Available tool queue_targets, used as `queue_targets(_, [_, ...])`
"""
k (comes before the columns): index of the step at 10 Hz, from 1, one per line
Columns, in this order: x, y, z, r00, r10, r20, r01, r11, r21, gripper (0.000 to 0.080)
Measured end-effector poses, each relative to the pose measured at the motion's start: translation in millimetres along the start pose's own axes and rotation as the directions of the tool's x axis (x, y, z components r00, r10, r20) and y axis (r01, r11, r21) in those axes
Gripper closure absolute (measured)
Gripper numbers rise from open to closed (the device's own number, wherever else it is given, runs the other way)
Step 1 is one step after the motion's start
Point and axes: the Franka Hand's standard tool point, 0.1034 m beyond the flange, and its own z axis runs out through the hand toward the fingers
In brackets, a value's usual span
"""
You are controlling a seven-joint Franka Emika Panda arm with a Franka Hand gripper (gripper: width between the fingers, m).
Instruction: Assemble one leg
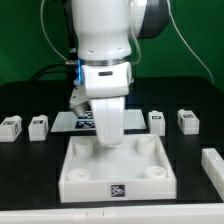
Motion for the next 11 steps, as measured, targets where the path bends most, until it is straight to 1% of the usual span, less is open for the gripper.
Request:
queue_targets(1, [11.7,7.6,0.2,1.000,-0.021,-0.009,0.021,1.000,-0.005,0.0739])
queue_targets(2, [12.4,15.2,-0.1,0.999,-0.032,-0.011,0.032,0.999,0.002,0.0739])
queue_targets(3, [11.2,15.9,-0.3,1.000,-0.027,-0.012,0.027,1.000,-0.004,0.0739])
queue_targets(5, [10.9,16.1,-0.4,1.000,-0.026,-0.012,0.026,1.000,-0.005,0.0739])
queue_targets(6, [13.4,16.7,-0.2,1.000,-0.013,-0.013,0.013,1.000,-0.005,0.0739])
queue_targets(8, [33.5,29.5,-1.1,1.000,-0.002,-0.020,0.001,1.000,-0.013,0.0739])
queue_targets(9, [43.7,31.9,0.7,1.000,0.014,-0.025,-0.014,1.000,-0.014,0.0739])
queue_targets(11, [45.9,41.2,0.2,0.999,0.043,-0.024,-0.043,0.999,-0.019,0.0739])
